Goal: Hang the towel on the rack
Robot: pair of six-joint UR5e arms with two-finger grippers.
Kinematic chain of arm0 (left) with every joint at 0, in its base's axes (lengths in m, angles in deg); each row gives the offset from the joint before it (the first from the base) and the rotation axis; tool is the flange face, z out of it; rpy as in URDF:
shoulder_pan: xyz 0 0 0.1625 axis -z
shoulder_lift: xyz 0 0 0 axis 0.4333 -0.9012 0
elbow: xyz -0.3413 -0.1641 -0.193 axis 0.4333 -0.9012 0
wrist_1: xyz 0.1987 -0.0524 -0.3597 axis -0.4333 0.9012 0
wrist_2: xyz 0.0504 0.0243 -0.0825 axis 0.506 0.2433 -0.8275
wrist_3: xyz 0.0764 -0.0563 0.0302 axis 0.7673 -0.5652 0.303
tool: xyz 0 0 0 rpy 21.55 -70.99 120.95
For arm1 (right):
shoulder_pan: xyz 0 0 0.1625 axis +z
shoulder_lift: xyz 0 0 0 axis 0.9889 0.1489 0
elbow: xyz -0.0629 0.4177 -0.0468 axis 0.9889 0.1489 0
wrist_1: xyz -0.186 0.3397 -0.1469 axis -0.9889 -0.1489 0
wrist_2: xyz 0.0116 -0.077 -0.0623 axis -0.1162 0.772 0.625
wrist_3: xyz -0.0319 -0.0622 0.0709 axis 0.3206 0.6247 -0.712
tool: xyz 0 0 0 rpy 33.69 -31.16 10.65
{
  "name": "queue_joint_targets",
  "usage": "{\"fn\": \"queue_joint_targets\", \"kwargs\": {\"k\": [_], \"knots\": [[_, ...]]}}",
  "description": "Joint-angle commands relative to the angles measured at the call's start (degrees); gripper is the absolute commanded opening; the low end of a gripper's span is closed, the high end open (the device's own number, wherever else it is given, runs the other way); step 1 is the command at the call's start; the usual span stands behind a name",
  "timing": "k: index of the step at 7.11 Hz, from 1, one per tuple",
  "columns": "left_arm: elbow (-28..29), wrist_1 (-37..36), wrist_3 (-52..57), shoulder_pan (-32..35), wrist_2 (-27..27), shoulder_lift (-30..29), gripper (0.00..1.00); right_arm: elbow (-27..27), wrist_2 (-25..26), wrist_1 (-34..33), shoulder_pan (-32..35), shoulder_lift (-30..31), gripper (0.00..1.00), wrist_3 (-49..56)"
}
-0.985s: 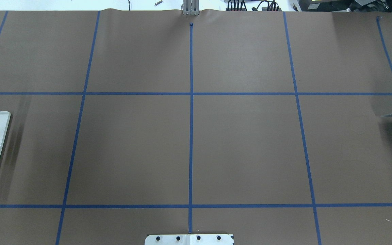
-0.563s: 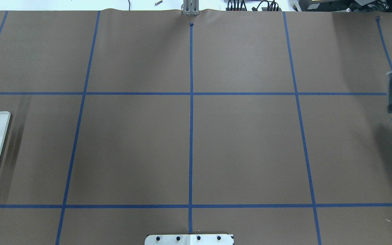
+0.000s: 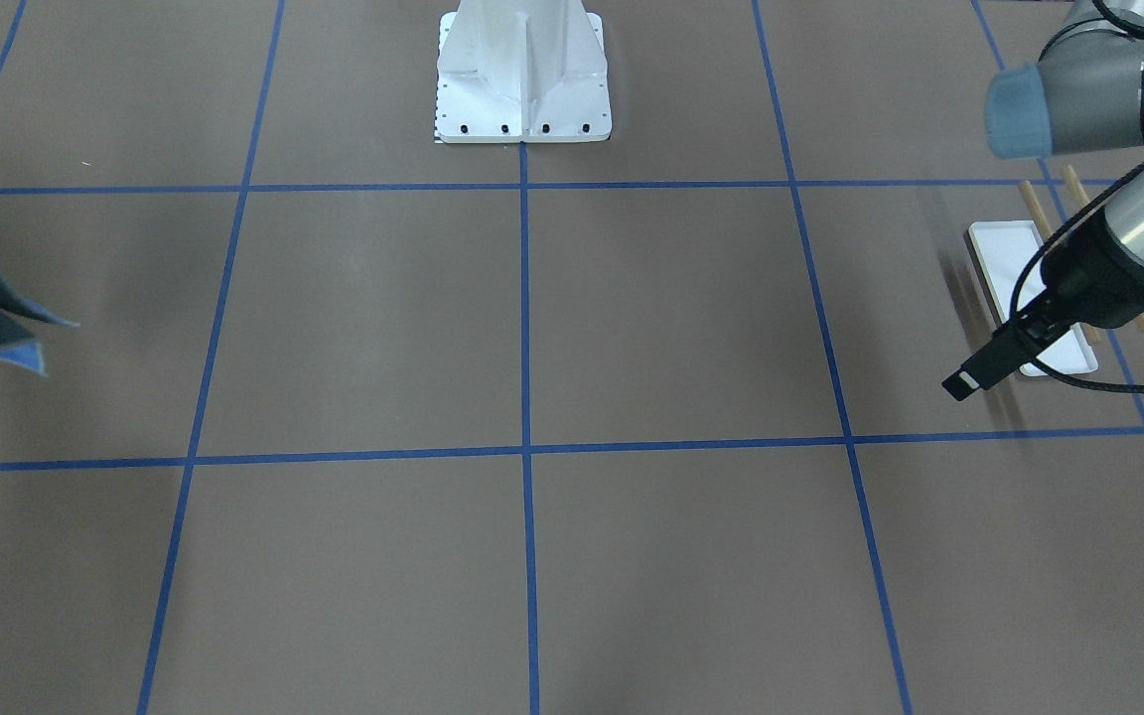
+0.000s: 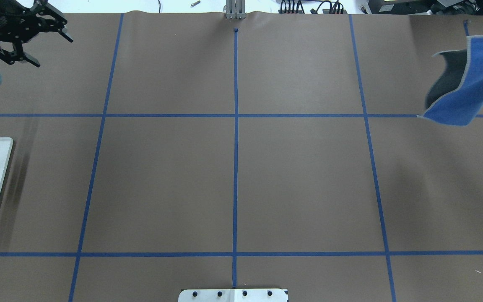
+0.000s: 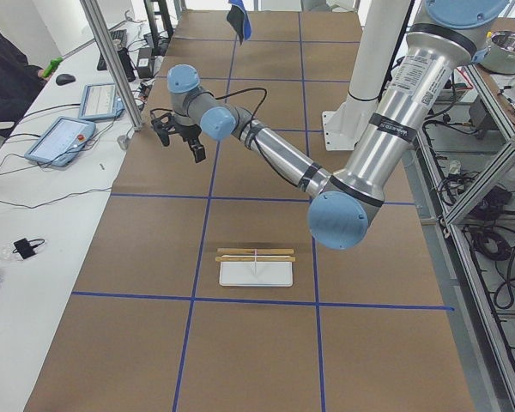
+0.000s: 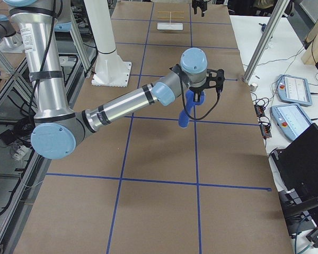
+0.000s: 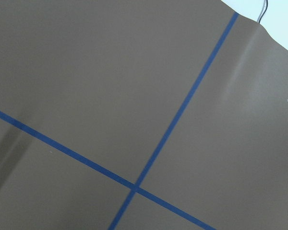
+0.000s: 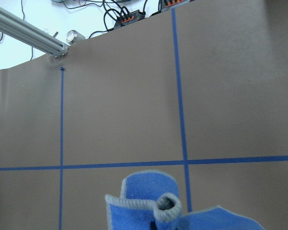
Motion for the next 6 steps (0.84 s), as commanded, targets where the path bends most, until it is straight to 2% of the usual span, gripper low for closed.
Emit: {"fn": "queue_joint_targets", "kwargs": {"k": [1,4,5,6], "knots": [[0.4,0.0,-14.9,-4.5,0.0,-6.4,0.98,-6.7,9.9,-0.2,-8.0,-3.9,0.0,-2.2],[-0.1,0.1,-34.1,-9.8,-1.2,-13.5,0.98,-12.0,28.5,-0.4,-20.9,-5.0,0.0,-2.2],[0.0,0.2,-36.7,-11.1,-1.3,-15.0,0.98,-12.2,33.5,-0.4,-25.1,-7.7,0.0,-4.5],[0.1,0.2,-37.6,-13.0,-1.2,-16.4,0.98,-12.1,40.8,-0.5,-31.9,-11.4,0.0,-7.4]]}}
